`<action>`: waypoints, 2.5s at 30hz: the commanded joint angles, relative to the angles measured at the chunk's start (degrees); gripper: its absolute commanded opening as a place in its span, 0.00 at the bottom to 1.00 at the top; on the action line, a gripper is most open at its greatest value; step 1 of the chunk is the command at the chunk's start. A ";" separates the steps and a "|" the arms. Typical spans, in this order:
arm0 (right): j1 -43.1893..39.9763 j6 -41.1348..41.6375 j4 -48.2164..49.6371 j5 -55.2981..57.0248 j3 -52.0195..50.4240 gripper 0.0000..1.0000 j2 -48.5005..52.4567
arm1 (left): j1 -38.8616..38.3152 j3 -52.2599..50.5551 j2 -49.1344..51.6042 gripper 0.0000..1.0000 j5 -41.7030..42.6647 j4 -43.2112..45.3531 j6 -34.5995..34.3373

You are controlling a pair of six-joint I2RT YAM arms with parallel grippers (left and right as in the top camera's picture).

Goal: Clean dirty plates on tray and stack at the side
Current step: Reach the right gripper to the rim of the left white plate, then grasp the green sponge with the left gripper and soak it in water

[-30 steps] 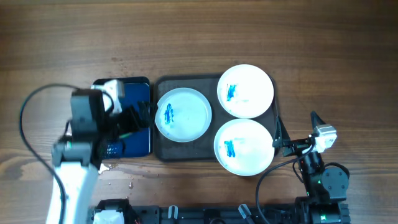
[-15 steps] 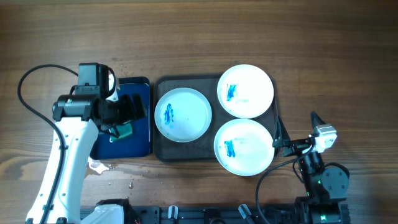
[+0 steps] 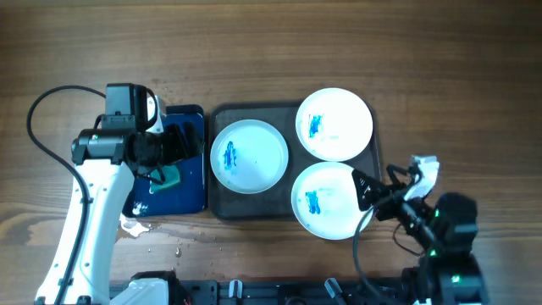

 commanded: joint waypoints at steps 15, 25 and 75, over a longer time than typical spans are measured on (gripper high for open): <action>-0.04 -7.69 -30.91 4.17 28.68 1.00 35.21 | -0.04 1.07 0.04 1.00 1.16 0.66 0.33; -0.04 -0.87 -49.86 16.68 48.54 1.00 52.81 | -0.04 1.07 0.04 1.00 1.16 0.94 0.33; 23.61 -3.63 -13.64 -6.62 54.93 0.04 93.18 | 15.45 6.01 7.02 1.00 5.73 -9.46 9.42</action>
